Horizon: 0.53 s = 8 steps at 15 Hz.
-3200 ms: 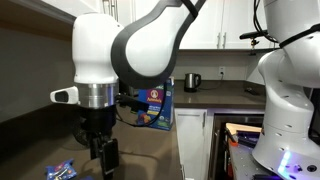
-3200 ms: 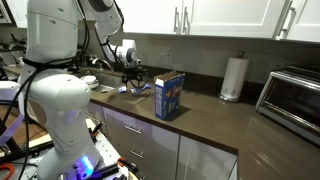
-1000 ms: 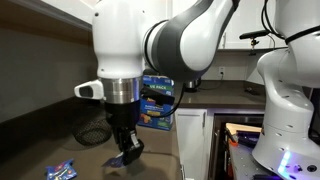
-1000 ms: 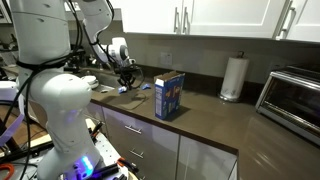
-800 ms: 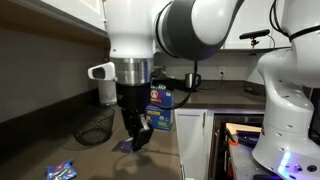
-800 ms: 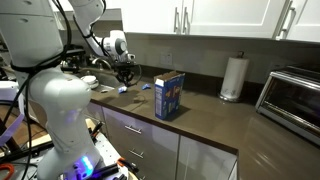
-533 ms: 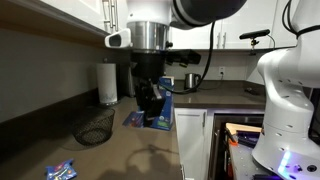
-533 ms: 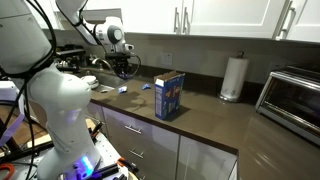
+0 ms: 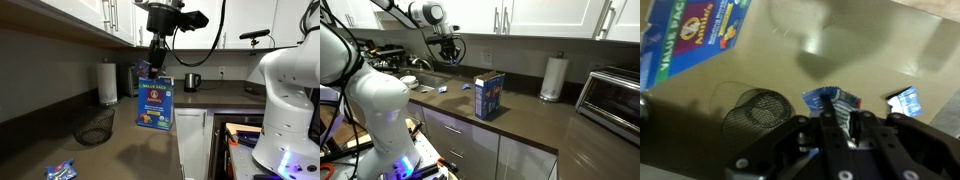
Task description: Put the pack in the middle in the box
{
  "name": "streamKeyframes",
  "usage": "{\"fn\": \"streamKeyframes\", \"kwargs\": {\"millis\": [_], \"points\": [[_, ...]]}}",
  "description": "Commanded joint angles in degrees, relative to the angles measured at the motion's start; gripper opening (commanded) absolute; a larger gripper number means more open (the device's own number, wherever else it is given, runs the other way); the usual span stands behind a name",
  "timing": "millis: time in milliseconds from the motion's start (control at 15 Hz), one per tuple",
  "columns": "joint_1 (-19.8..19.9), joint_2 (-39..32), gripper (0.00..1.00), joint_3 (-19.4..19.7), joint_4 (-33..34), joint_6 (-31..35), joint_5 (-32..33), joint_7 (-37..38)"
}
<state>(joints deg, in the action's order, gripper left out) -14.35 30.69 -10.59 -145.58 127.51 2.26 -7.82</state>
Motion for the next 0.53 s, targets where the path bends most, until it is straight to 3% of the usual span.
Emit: {"fn": "streamKeyframes", "kwargs": {"millis": [0,467], "points": [[3.93,5.18,0.12,-0.91,-1.69,-2.11,4.32,6.15],[7.96,9.83,0.07,-1.41,-2.75,-7.11,9.07,12.59]]}}
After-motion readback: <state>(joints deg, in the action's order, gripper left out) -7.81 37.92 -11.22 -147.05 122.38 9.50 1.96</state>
